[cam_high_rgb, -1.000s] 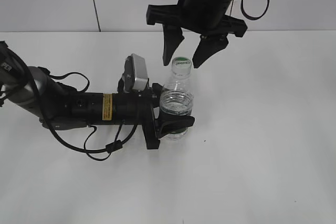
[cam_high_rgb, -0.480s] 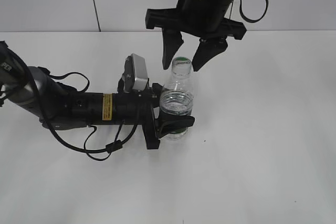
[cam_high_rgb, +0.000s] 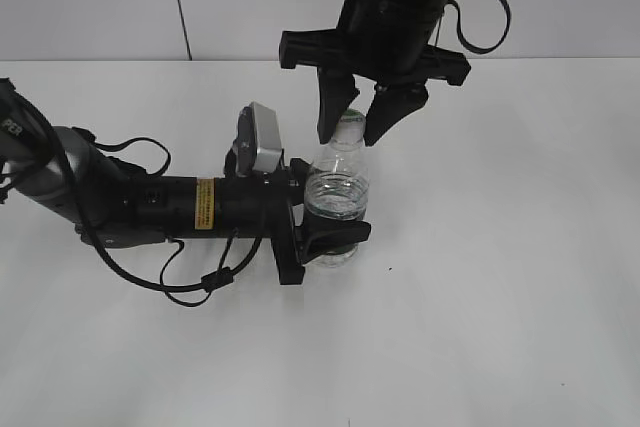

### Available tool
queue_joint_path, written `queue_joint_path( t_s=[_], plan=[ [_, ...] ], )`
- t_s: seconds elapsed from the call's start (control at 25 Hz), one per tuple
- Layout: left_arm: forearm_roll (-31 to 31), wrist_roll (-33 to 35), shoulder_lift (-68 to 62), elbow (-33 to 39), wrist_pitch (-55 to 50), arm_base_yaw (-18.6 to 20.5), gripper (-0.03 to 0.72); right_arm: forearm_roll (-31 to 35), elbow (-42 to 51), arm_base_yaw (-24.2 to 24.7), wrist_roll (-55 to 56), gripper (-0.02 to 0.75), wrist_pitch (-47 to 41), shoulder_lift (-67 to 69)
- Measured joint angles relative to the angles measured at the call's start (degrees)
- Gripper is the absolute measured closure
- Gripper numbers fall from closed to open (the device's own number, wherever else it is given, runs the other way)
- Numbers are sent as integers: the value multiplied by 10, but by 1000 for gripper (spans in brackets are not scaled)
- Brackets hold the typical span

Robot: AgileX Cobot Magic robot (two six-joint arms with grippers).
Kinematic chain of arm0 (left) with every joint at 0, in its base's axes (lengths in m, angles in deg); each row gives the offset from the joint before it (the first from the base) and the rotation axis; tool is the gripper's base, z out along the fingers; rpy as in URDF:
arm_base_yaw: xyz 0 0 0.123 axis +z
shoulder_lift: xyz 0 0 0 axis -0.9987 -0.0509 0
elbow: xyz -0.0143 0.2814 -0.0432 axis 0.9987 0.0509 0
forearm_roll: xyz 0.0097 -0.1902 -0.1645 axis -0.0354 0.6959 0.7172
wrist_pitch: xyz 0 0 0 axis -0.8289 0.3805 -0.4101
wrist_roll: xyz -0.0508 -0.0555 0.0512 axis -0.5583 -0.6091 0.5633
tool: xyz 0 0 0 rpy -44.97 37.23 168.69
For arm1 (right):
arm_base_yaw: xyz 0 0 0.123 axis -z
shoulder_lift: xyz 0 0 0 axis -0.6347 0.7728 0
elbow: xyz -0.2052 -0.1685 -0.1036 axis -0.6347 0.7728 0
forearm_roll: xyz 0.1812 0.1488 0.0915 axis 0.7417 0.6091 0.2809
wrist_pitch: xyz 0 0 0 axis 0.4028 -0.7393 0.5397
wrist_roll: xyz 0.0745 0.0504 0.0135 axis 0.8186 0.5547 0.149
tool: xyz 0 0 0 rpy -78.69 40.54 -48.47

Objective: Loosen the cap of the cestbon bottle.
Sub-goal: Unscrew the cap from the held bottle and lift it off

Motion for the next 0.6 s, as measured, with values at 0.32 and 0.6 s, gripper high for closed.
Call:
queue_joint_path(
  t_s=[0.32,0.6],
  plan=[
    [1,0,0,0,1,0,284,-2,-6,-1,-12,418,-1,0],
    [1,0,0,0,1,0,284,-4,-6,-1,-64,430,-2,0]
  ],
)
